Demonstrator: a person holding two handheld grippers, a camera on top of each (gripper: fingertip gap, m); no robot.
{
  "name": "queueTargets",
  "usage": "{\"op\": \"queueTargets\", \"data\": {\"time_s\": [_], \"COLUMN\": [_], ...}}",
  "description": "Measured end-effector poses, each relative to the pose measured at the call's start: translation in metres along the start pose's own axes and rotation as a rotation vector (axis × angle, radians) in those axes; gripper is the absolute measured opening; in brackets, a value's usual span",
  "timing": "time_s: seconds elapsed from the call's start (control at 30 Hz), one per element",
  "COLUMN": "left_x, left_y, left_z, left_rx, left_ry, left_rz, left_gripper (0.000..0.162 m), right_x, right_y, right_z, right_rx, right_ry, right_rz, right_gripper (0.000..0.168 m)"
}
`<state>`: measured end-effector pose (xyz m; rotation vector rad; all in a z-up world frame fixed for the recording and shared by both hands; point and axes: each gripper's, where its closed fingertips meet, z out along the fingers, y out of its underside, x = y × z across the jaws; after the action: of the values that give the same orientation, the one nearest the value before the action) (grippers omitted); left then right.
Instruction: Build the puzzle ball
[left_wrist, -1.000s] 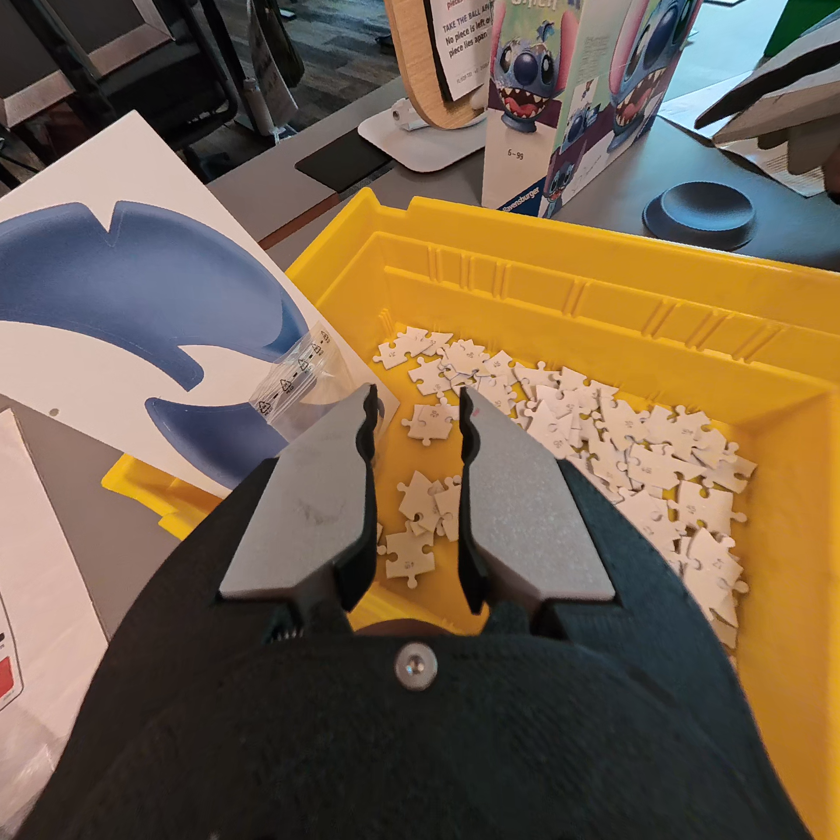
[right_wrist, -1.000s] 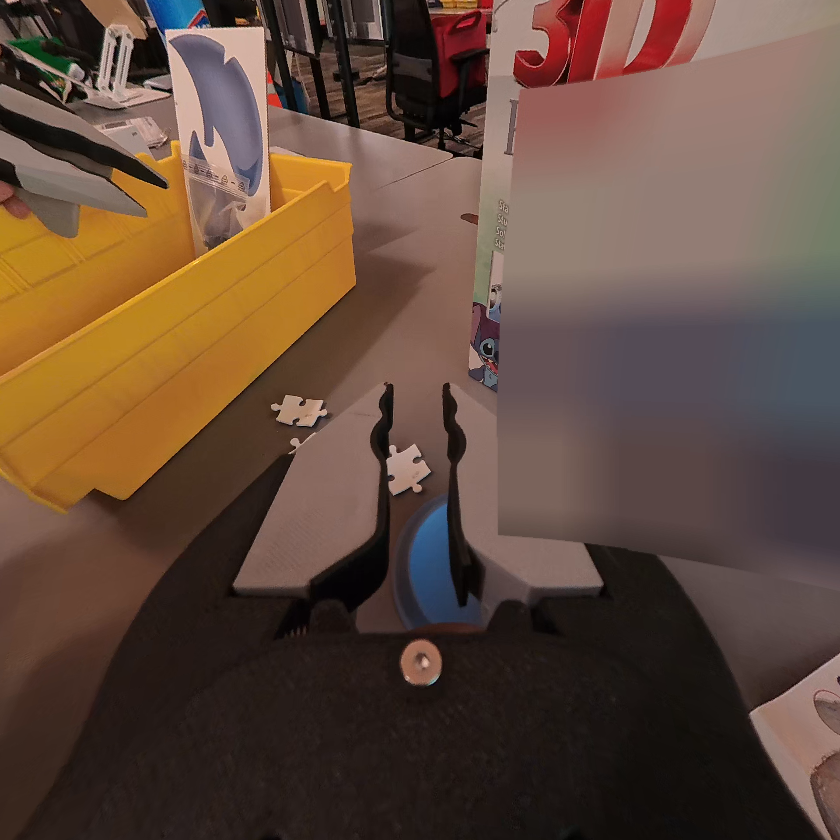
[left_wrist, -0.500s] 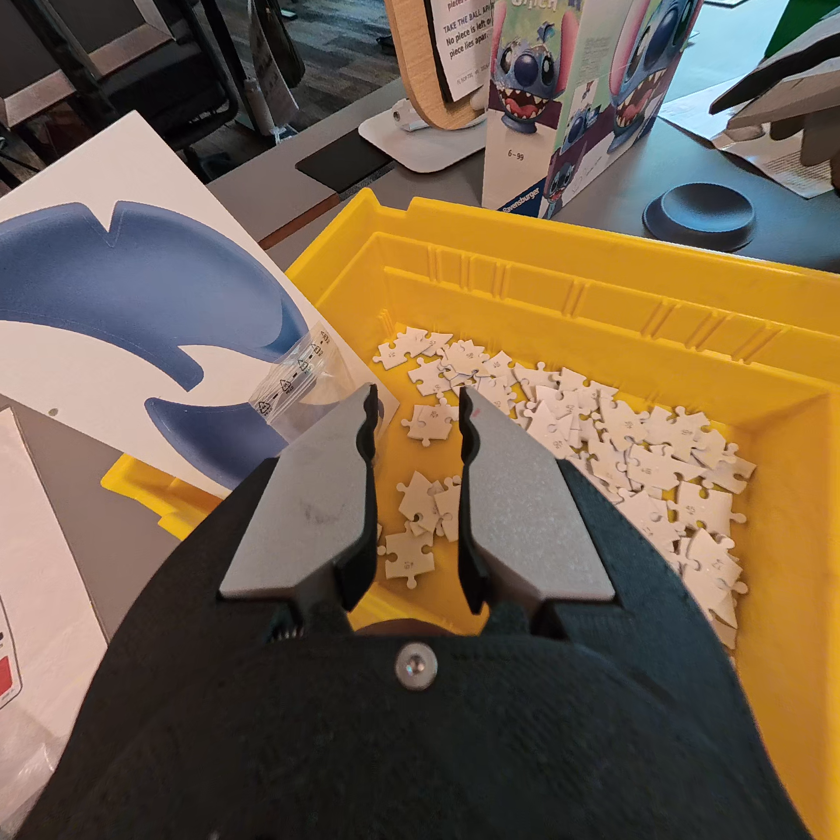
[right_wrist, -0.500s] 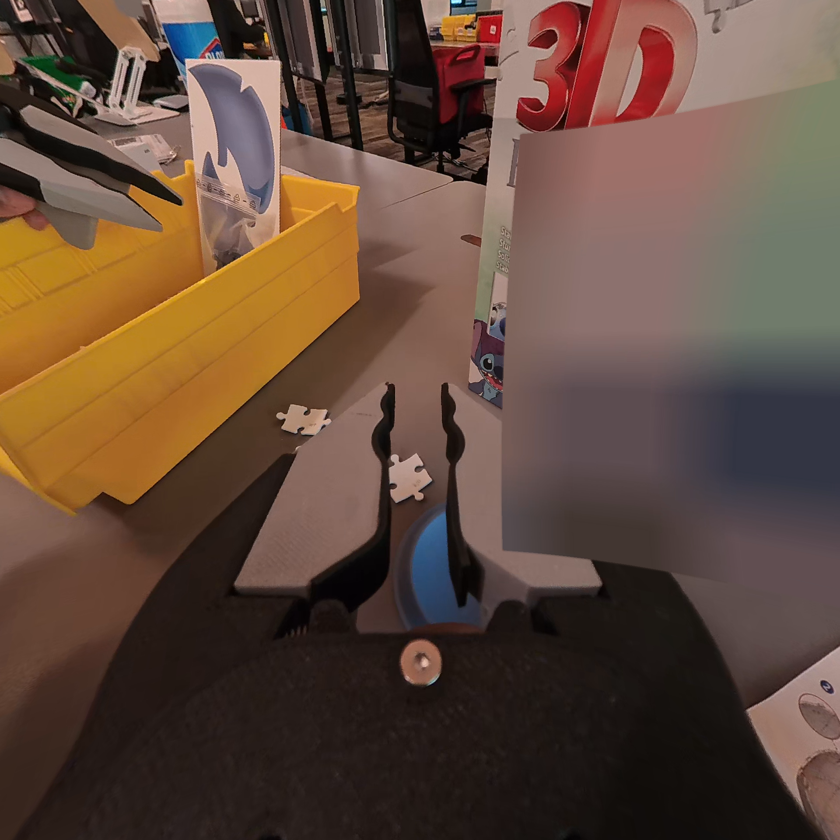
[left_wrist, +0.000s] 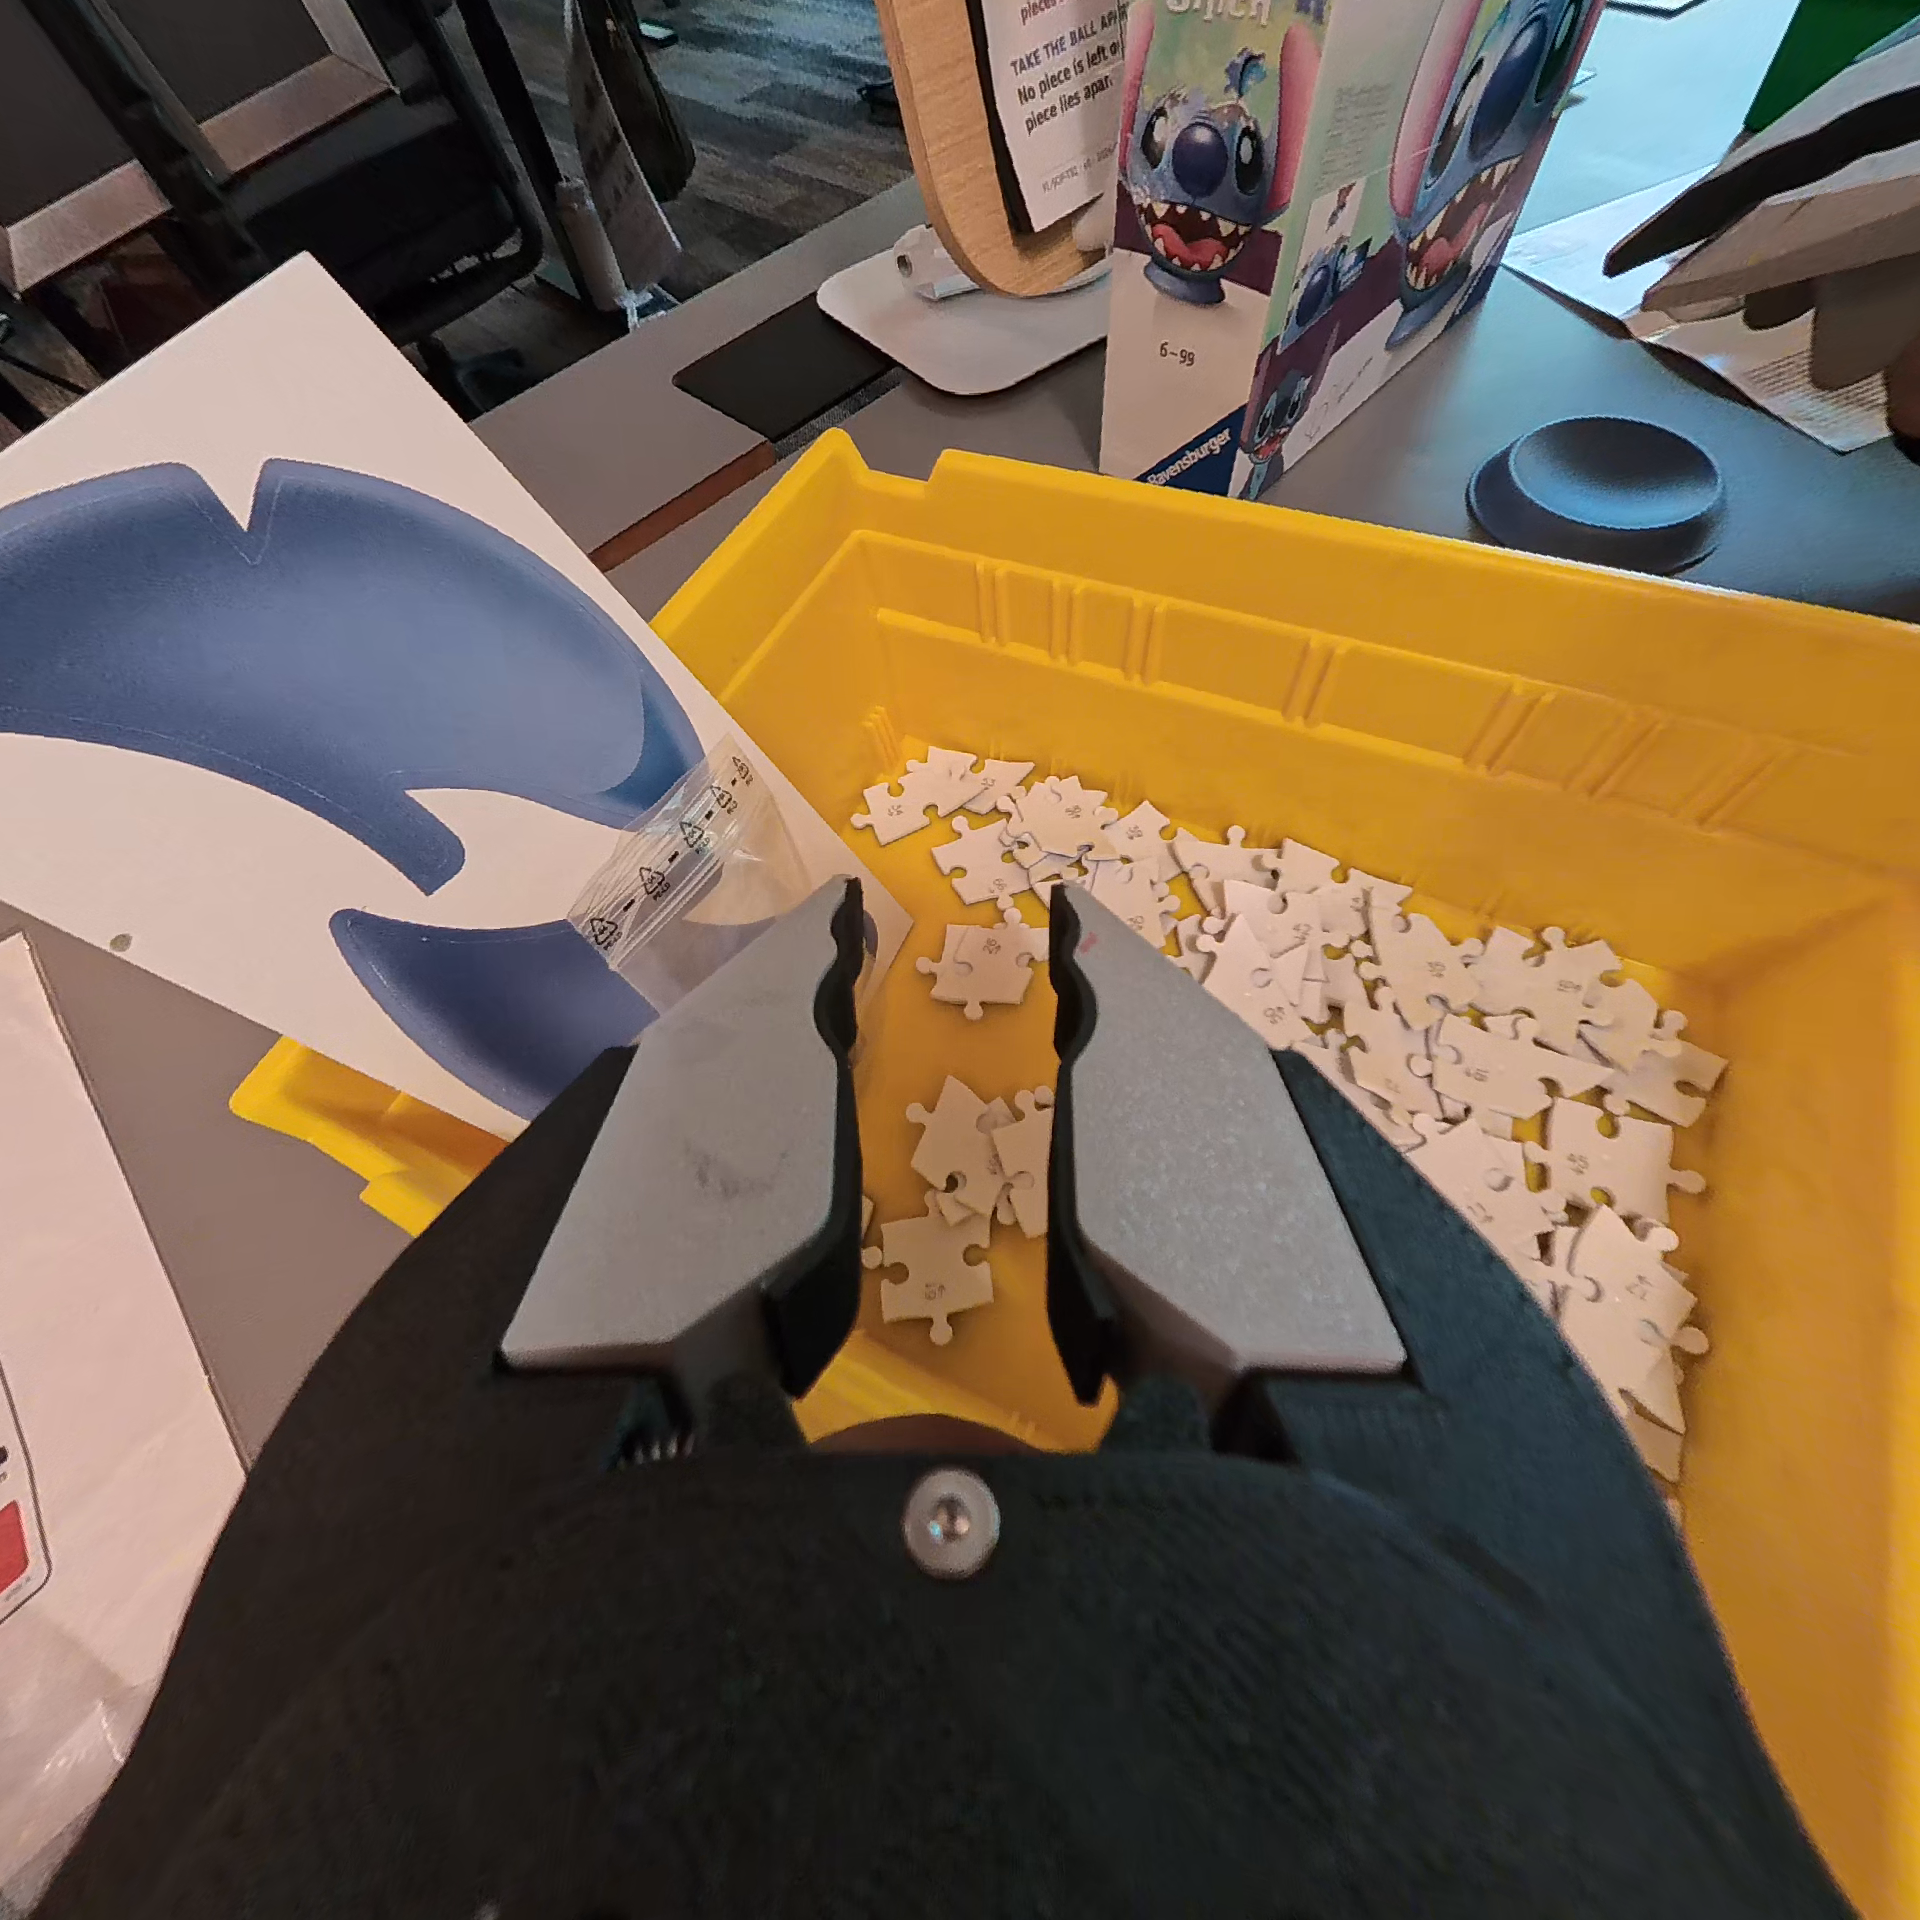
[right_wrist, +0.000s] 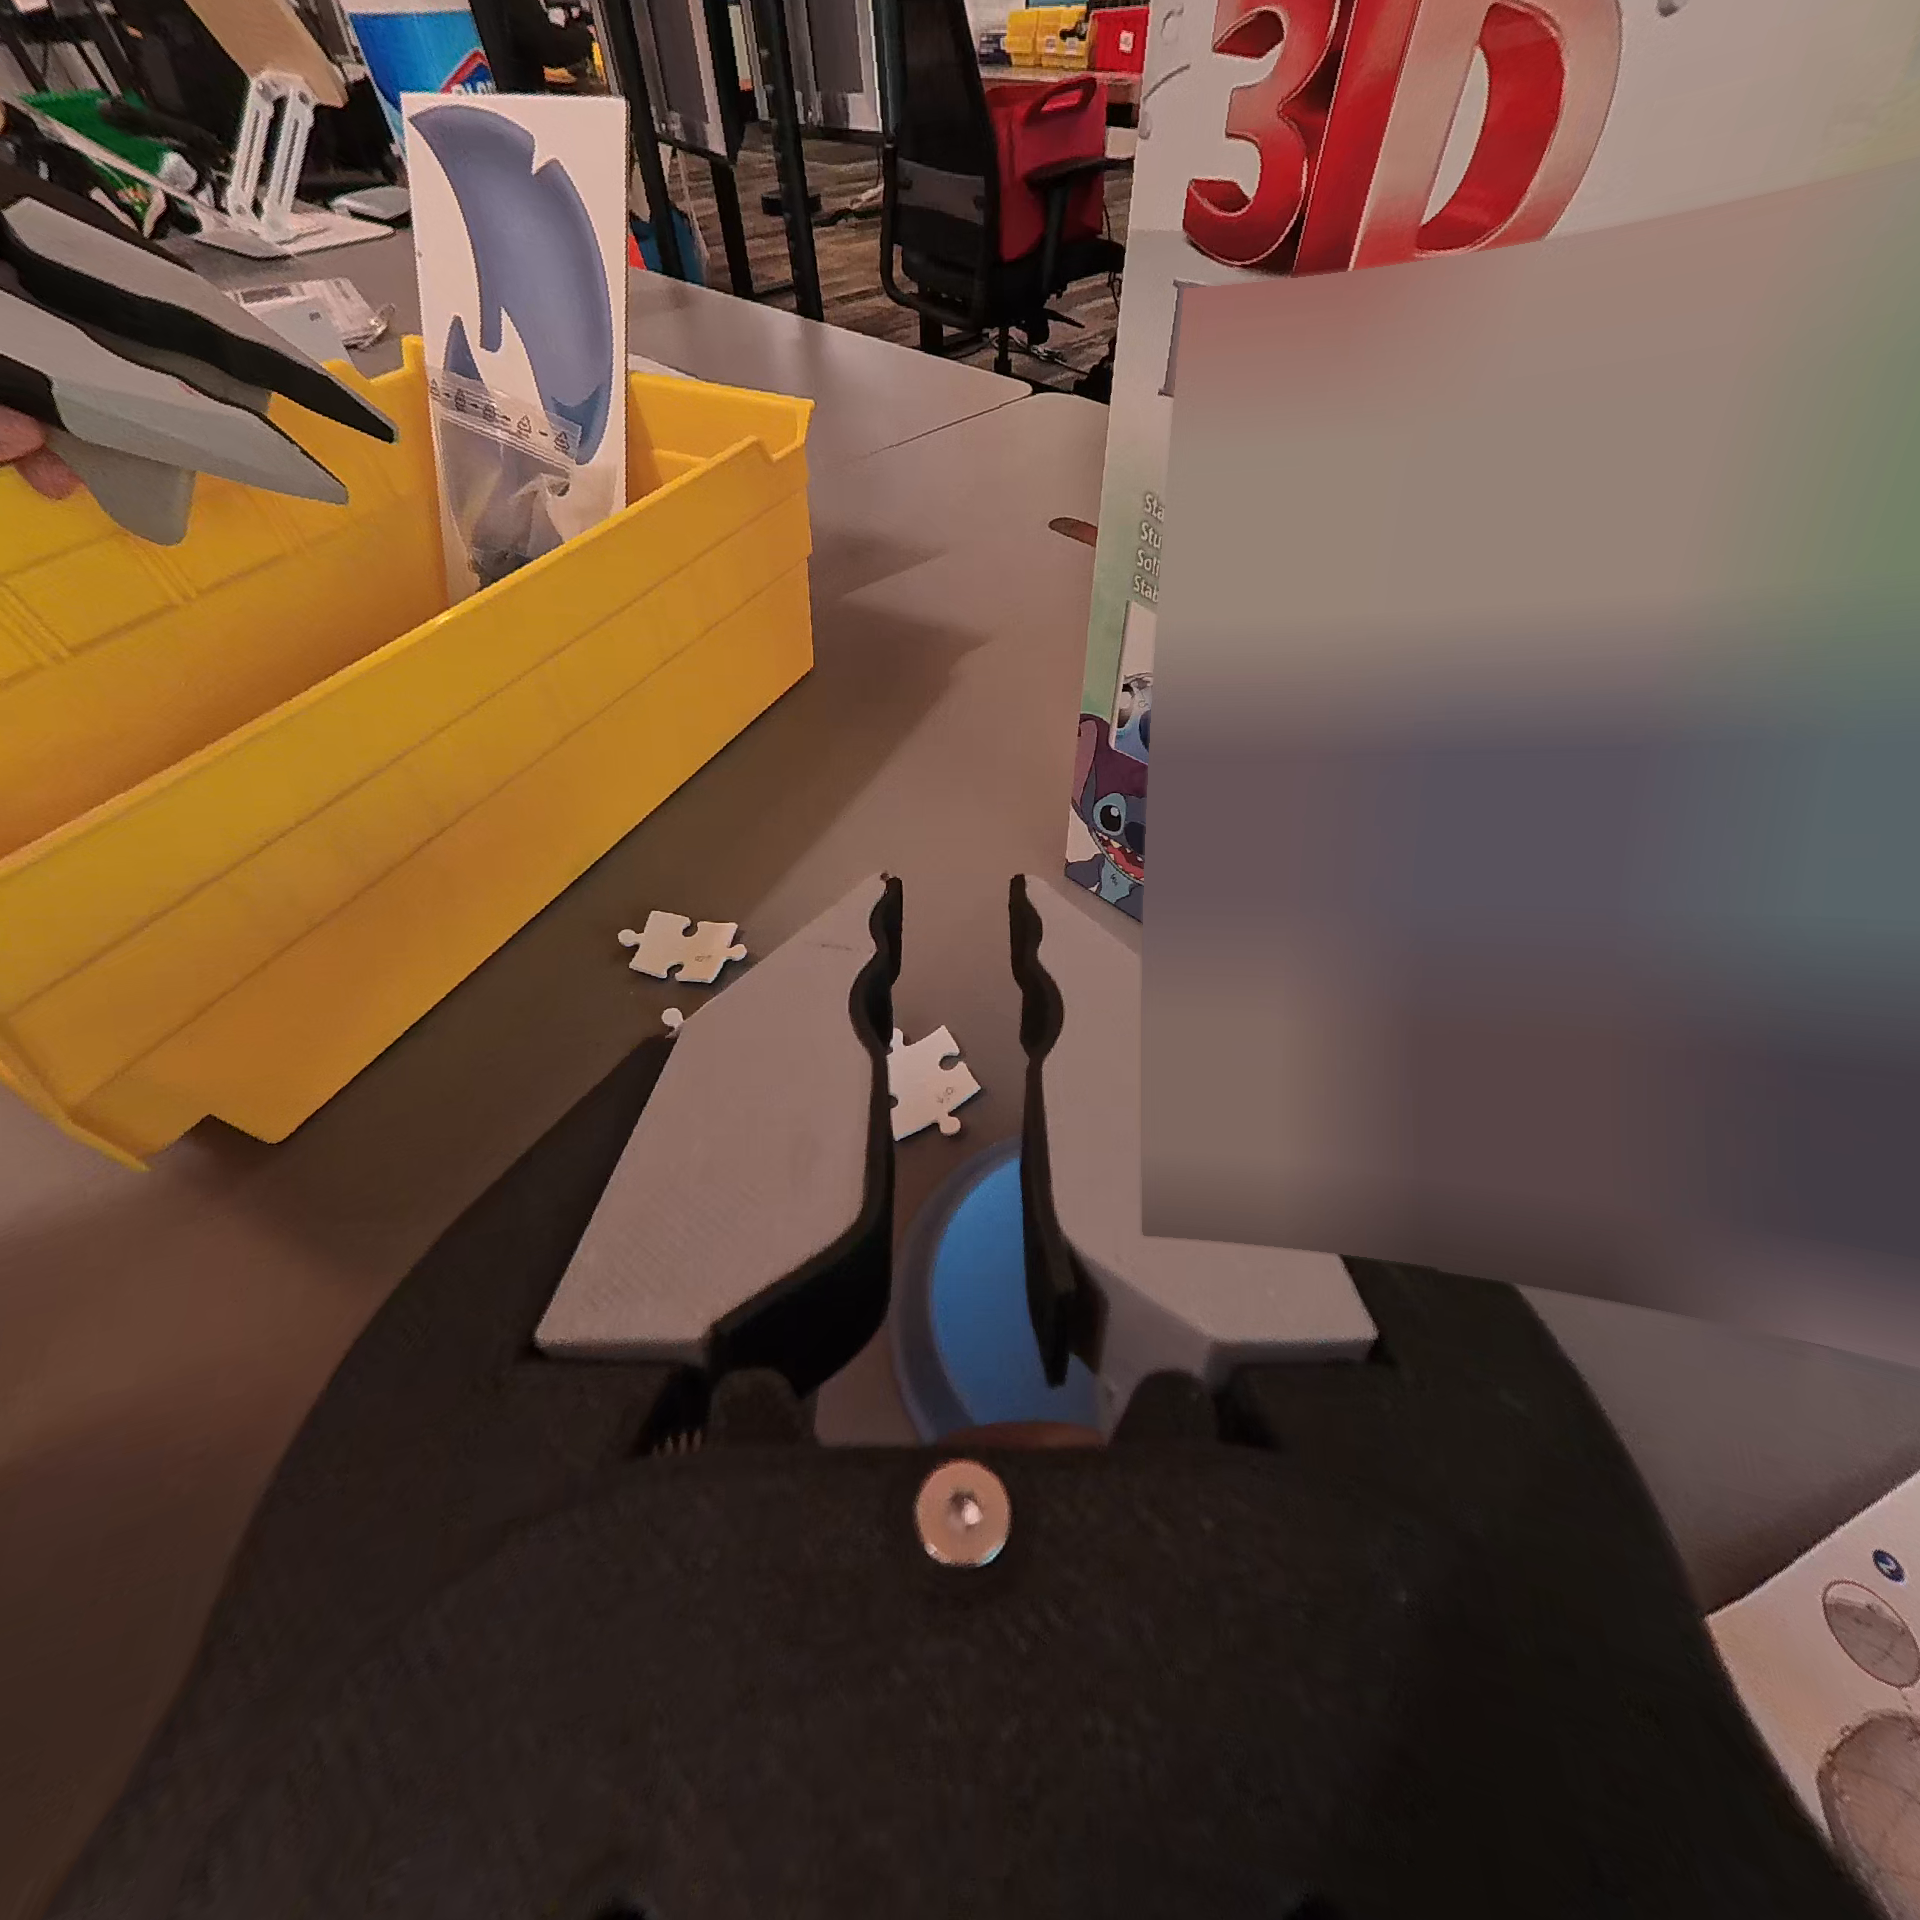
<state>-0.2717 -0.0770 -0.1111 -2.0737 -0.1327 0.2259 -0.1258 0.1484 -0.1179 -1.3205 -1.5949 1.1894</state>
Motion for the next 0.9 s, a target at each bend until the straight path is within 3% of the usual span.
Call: {"op": "queueTargets", "data": {"time_s": [0.4, 0.47, 0.57, 0.63, 0.73, 0.9], "left_x": [0.001, -0.003, 0.01, 0.025, 0.056, 0.092], "left_y": [-0.002, -0.019, -0.045, -0.043, -0.025, -0.007], "left_z": [-0.004, -0.019, -0.039, -0.036, -0.027, -0.004], "left_rx": [-0.013, 0.067, 0.173, 0.097, -0.138, -0.377], "left_ry": [0.03, 0.031, 0.175, 0.317, 0.502, 0.591], "left_rz": [-0.025, -0.055, -0.105, -0.123, -0.103, 0.116], "left_gripper": [0.038, 0.039, 0.04, 0.041, 0.037, 0.035], "right_x": [0.003, 0.007, 0.012, 0.014, 0.015, 0.016], "right_y": [0.006, 0.007, 0.009, 0.011, 0.013, 0.012], "right_z": [0.003, 0.002, 0.002, 0.003, 0.004, 0.003], "right_rx": [-0.02, -0.021, -0.02, -0.021, -0.023, -0.014], "right_ry": [0.013, 0.027, 0.032, 0.025, 0.01, 0.004], "right_rz": [-0.021, -0.023, 0.001, 0.024, 0.063, 0.079], "right_gripper": [0.018, 0.018, 0.018, 0.018, 0.018, 0.018]}}
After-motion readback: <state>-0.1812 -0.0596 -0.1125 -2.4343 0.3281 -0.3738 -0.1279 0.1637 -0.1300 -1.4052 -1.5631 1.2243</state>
